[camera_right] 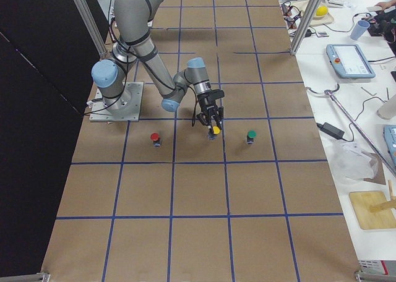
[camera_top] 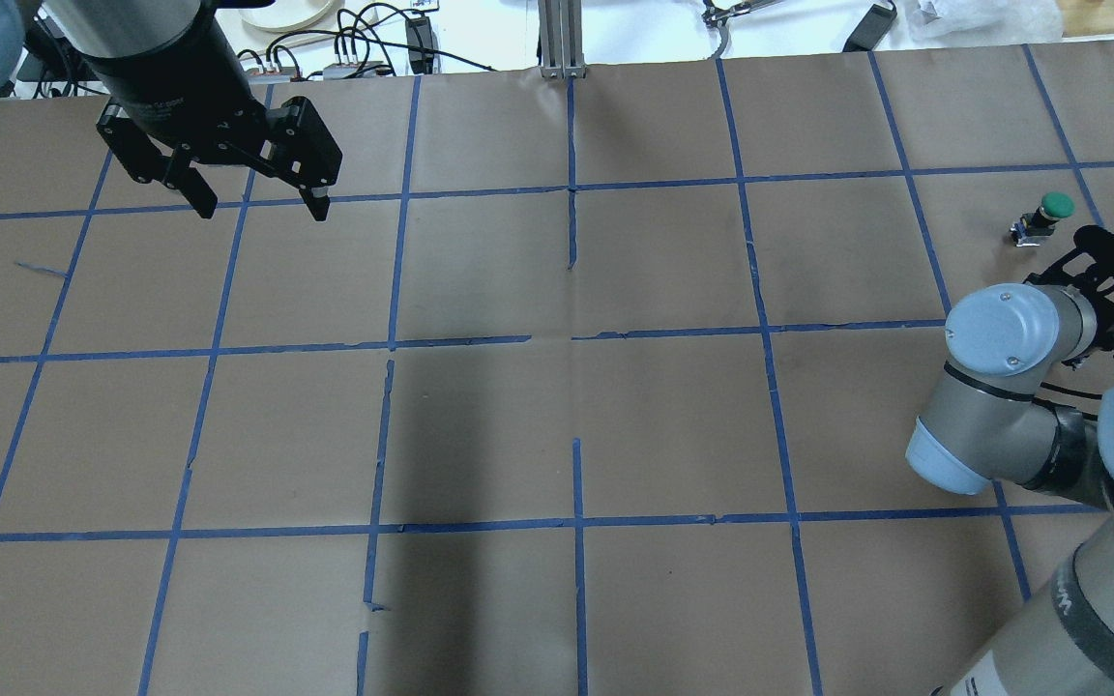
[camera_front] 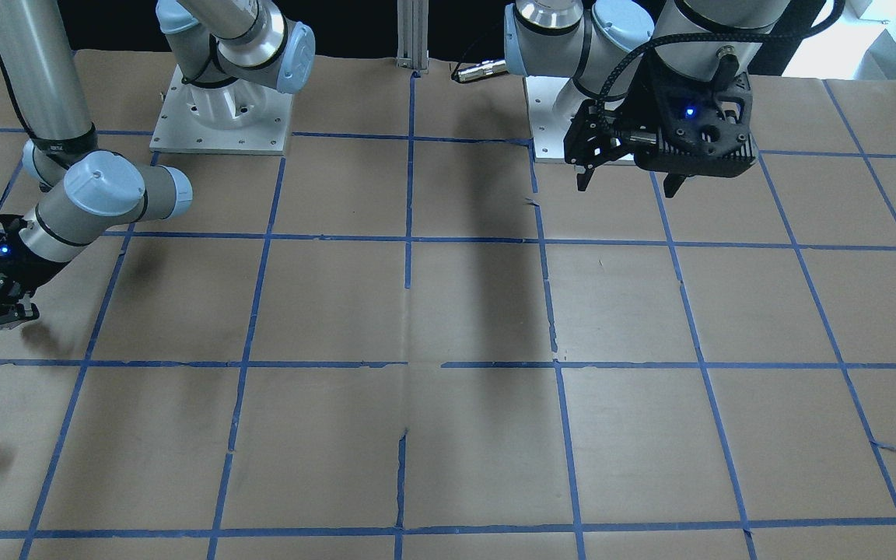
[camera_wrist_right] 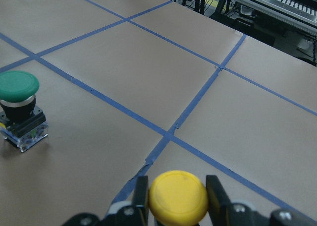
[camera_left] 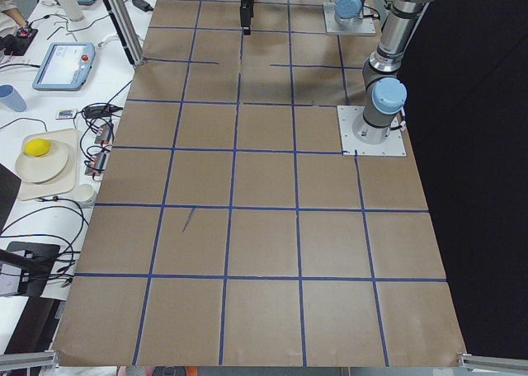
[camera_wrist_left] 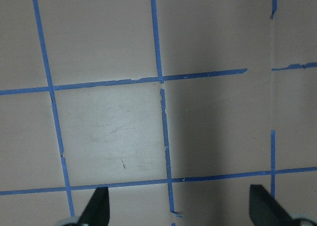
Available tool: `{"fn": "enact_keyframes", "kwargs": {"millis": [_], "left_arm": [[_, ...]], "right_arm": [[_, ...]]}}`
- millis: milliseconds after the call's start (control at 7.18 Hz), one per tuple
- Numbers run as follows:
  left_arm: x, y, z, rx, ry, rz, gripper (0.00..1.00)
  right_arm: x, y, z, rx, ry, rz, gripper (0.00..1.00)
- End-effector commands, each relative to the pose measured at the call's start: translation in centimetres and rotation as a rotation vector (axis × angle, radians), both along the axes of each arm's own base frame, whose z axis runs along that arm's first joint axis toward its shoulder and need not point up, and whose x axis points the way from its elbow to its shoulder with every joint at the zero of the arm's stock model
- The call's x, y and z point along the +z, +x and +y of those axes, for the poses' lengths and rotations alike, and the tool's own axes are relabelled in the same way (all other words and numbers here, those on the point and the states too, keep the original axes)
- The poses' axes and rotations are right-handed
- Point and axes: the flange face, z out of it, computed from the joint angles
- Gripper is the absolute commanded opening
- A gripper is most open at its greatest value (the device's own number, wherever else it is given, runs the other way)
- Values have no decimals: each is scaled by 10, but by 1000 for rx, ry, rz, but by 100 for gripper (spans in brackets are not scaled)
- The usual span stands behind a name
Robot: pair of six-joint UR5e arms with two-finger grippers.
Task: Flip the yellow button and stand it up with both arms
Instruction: 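Carry the yellow button cap-up with the right gripper toward the green button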
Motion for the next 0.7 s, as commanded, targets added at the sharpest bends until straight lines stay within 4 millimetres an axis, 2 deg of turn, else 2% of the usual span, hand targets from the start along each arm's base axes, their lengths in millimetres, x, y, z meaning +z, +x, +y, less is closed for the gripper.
{"fn": "enact_keyframes", "kwargs": {"millis": [0,278,418,557], "left_arm": [[0,-1,0,-1,-1,0,100],[0,-1,0,-1,-1,0,100],[0,-1,0,-1,-1,0,99],[0,-1,0,-1,-1,0,100]], "right_arm": [[-9,1,2,10,-27,17,12],[-8,1,3,25,-9,24,18],[-10,1,3,25,-4,22,35],[-11,2,4,26,-2,20,40]]}}
